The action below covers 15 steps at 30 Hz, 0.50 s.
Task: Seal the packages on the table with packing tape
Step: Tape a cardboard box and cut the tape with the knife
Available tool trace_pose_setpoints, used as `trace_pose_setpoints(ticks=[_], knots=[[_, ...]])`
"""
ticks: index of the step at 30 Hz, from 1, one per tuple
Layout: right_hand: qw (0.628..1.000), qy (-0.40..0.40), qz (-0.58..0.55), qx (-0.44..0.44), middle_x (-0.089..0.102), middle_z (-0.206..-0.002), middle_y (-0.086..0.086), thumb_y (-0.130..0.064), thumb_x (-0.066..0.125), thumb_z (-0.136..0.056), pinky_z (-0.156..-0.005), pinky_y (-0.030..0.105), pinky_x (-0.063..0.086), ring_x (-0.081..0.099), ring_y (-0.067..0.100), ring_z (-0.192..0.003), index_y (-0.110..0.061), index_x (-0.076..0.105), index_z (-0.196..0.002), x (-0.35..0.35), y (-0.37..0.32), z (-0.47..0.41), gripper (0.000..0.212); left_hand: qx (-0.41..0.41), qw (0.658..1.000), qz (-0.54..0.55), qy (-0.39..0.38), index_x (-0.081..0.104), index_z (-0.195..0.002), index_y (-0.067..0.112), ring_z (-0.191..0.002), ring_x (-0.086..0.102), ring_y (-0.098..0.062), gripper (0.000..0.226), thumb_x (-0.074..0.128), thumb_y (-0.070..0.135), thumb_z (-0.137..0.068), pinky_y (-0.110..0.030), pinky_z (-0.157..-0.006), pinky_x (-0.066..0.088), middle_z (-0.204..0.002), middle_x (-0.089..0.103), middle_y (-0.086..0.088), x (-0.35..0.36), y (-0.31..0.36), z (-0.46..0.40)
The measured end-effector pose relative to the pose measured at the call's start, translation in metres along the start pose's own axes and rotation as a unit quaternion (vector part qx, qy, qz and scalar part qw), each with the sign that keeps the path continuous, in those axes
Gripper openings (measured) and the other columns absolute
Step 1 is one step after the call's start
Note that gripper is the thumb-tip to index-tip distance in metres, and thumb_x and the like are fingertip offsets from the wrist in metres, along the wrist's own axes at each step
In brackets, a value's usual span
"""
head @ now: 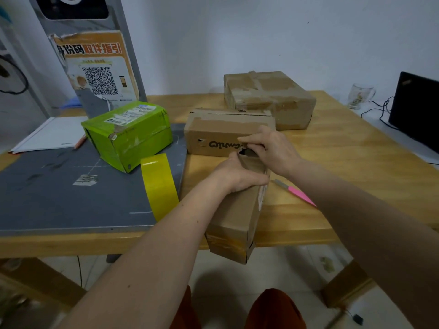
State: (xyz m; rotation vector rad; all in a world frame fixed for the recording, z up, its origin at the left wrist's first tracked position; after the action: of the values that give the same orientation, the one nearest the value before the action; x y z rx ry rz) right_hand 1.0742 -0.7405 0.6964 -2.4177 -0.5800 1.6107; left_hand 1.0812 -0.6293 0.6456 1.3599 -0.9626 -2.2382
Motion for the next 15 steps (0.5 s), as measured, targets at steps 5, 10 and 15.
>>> trace_pose_setpoints(ticks=[5, 10, 15], knots=[[0.996, 0.020, -0.006, 0.082, 0.052, -0.101, 0.001, -0.019, 0.058, -0.096, -0.079, 0.029, 0.041, 0.046, 0.011, -0.091, -0.021, 0.055, -0.137, -0.003, 0.014, 0.017, 0.041, 0.019, 1.000, -0.003, -0.009, -0.009, -0.154, 0.035, -0.089, 0.050, -0.014, 0.121, 0.076, 0.046, -0.069, -0.027, -0.068, 0.040, -0.135, 0.048, -0.004, 0.001, 0.001, -0.001], [0.991, -0.008, -0.070, 0.112, 0.040, -0.108, 0.002, -0.016, 0.047, -0.102, -0.091, 0.028, 0.040, 0.043, 0.015, -0.101, -0.022, 0.062, -0.130, 0.008, 0.015, 0.025, 0.033, 0.034, 0.999, 0.012, -0.001, -0.019, -0.148, 0.047, -0.085, 0.055, -0.011, 0.126, 0.078, 0.042, -0.068, -0.025, -0.064, 0.043, -0.116, 0.047, 0.002, -0.001, 0.003, 0.003], [0.991, -0.026, -0.079, 0.101, 0.039, -0.109, 0.004, -0.010, 0.043, -0.102, -0.096, 0.030, 0.041, 0.044, 0.020, -0.106, -0.020, 0.061, -0.130, 0.011, 0.012, 0.028, 0.035, 0.032, 0.999, -0.027, 0.011, 0.000, -0.156, 0.035, -0.092, 0.050, -0.016, 0.113, 0.073, 0.051, -0.070, -0.024, -0.060, 0.038, -0.129, 0.051, -0.002, -0.001, 0.004, 0.004]])
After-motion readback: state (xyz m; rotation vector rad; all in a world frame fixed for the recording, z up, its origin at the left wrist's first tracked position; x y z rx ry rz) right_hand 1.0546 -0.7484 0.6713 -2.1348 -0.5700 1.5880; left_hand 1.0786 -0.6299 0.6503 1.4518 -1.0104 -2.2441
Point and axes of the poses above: each hand's wrist, its own z-axis away from the middle knuckle, its own x-axis out of the palm, y = z × x, the point moved 6 cm from there along -z, towards the middle knuckle
